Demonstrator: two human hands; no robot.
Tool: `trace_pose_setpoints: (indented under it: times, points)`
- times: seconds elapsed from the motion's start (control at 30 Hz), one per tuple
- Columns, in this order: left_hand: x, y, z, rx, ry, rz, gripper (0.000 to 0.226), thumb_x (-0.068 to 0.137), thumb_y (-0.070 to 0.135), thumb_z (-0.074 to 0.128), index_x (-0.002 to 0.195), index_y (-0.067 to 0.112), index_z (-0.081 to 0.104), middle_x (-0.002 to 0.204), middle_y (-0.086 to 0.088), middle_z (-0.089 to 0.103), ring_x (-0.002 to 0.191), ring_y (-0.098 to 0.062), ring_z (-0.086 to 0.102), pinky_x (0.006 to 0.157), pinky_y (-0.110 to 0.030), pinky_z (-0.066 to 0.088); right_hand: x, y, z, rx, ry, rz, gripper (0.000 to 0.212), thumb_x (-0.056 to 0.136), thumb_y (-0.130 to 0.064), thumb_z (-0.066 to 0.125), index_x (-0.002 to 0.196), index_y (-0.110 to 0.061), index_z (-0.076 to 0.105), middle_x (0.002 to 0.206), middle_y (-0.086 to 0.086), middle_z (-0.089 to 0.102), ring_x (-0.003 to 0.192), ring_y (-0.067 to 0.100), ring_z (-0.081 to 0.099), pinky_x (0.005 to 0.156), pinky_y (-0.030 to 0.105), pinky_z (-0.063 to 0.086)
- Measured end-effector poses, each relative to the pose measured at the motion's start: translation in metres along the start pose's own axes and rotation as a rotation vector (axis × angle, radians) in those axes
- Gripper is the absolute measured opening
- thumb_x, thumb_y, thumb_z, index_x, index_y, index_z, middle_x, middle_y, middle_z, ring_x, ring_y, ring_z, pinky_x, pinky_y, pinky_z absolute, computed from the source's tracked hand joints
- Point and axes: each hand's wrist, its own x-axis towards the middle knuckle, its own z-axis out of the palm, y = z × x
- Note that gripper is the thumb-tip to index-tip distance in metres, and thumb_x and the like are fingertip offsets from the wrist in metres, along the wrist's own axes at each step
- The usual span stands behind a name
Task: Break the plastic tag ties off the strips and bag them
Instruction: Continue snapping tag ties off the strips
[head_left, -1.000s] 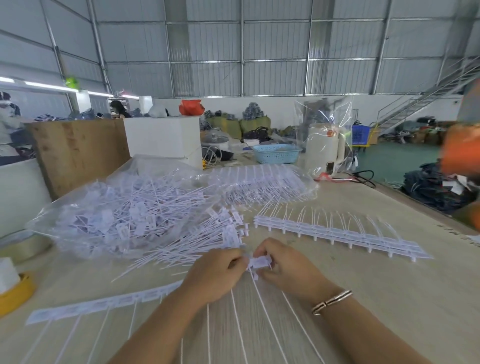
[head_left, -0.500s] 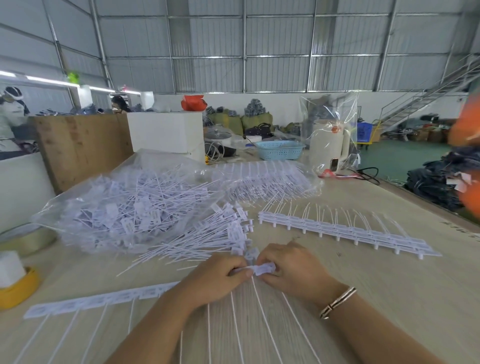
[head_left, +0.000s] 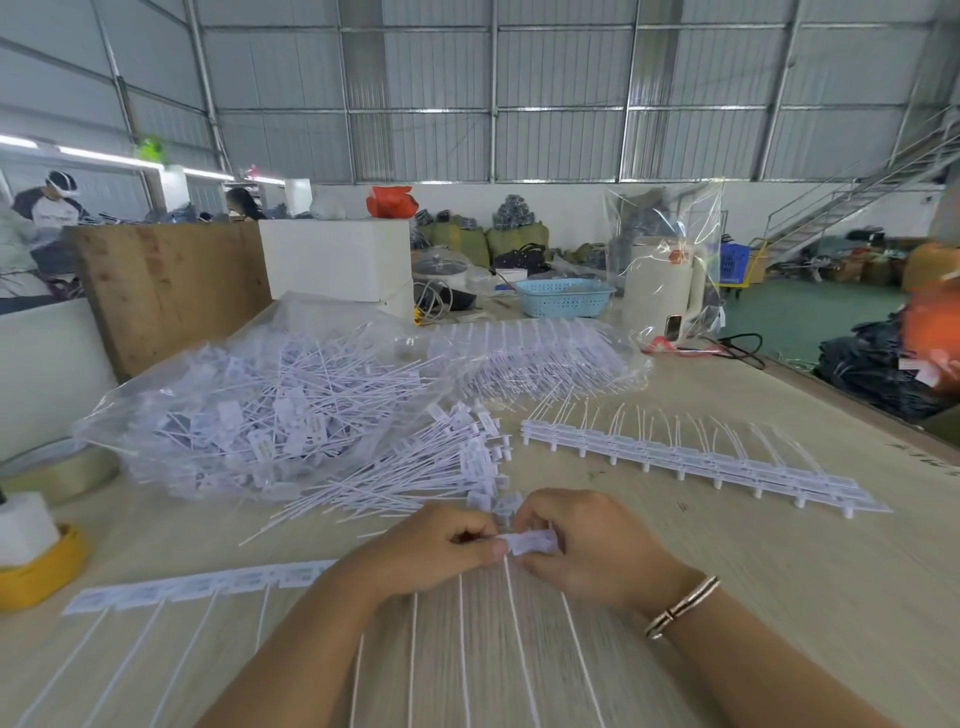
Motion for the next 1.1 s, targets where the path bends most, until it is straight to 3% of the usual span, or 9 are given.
trace_pose_setpoints:
  times: [0.1,0.17,0.23,0.33,0.43,0.53,0.77,0.87,1.1]
  points:
    - [0.001,0.001,0.002,0.052,0.001,0.019,0.019,0.090,0.033,0.060,0.076,0.021,0.065,0.072,0.012,0.056,0.062,0.000,0.045,0.059,-0.020,0.034,0.000,0.000,0.000,0.131,-0.094,0.067,0.012,0.074,-0.035,0.065,0.084,-0.030,0.060,0.061,-0.017,0.053,0.055,-0.006,0.050,0.048,0.011,0.034]
    - [0.004,0.001,0.002,0.116,0.042,0.042,0.024,0.091,0.032,0.058,0.086,0.012,0.069,0.096,-0.002,0.061,0.081,-0.005,0.053,0.074,-0.022,0.039,0.002,0.002,0.003,0.160,-0.102,0.086,0.011,0.077,-0.036,0.064,0.082,-0.032,0.055,0.064,-0.013,0.056,0.054,-0.003,0.050,0.049,0.014,0.033]
    - [0.007,-0.001,0.003,0.198,0.081,0.044,0.030,0.092,0.034,0.055,0.088,0.008,0.070,0.104,-0.005,0.059,0.094,-0.011,0.054,0.085,-0.028,0.041,0.006,0.004,0.007,0.136,-0.095,0.097,0.010,0.079,-0.036,0.061,0.080,-0.033,0.051,0.073,-0.010,0.058,0.063,0.001,0.048,0.055,0.018,0.035]
    - [0.009,-0.002,0.004,0.285,0.136,-0.008,0.035,0.094,0.036,0.052,0.085,0.005,0.066,0.098,-0.002,0.055,0.089,-0.015,0.053,0.083,-0.034,0.043,0.013,0.005,0.011,0.055,-0.062,0.075,0.008,0.082,-0.034,0.059,0.081,-0.031,0.052,0.080,-0.010,0.056,0.072,0.006,0.048,0.061,0.024,0.036]
    - [0.006,-0.001,0.003,0.158,0.153,-0.018,0.028,0.094,0.034,0.054,0.068,0.024,0.058,0.072,0.009,0.050,0.064,-0.004,0.047,0.063,-0.024,0.036,0.015,0.006,0.008,-0.043,-0.009,0.018,0.012,0.083,-0.036,0.059,0.090,-0.026,0.060,0.087,-0.007,0.061,0.079,0.012,0.055,0.063,0.024,0.032]
    - [0.002,0.002,0.003,0.050,0.106,-0.031,0.027,0.094,0.032,0.055,0.067,0.029,0.056,0.066,0.011,0.058,0.057,0.005,0.049,0.057,-0.013,0.035,0.010,0.007,0.006,-0.129,0.012,-0.062,0.019,0.086,-0.038,0.056,0.097,-0.025,0.064,0.093,-0.005,0.066,0.086,0.014,0.058,0.068,0.024,0.033]
    - [-0.001,0.006,0.002,-0.046,0.064,-0.014,0.023,0.095,0.029,0.054,0.073,0.024,0.059,0.072,0.010,0.066,0.070,0.001,0.061,0.068,-0.010,0.043,0.007,0.005,0.003,-0.174,0.010,-0.104,0.024,0.091,-0.045,0.047,0.105,-0.030,0.060,0.100,-0.010,0.066,0.093,0.010,0.058,0.074,0.022,0.025]
    - [-0.001,0.005,0.001,-0.056,0.057,-0.014,0.024,0.094,0.030,0.054,0.071,0.025,0.059,0.073,0.009,0.067,0.075,-0.004,0.064,0.076,-0.019,0.047,0.007,0.004,0.003,-0.172,-0.019,-0.100,0.025,0.093,-0.044,0.045,0.107,-0.030,0.059,0.102,-0.009,0.067,0.094,0.011,0.059,0.079,0.023,0.026]
    - [-0.002,0.005,0.002,-0.063,0.043,-0.010,0.024,0.092,0.040,0.054,0.073,0.027,0.058,0.077,0.009,0.069,0.080,-0.009,0.065,0.080,-0.028,0.048,0.008,0.007,0.005,-0.188,-0.027,-0.108,0.024,0.097,-0.036,0.038,0.094,-0.025,0.058,0.084,-0.004,0.065,0.081,0.016,0.058,0.084,0.028,0.032]
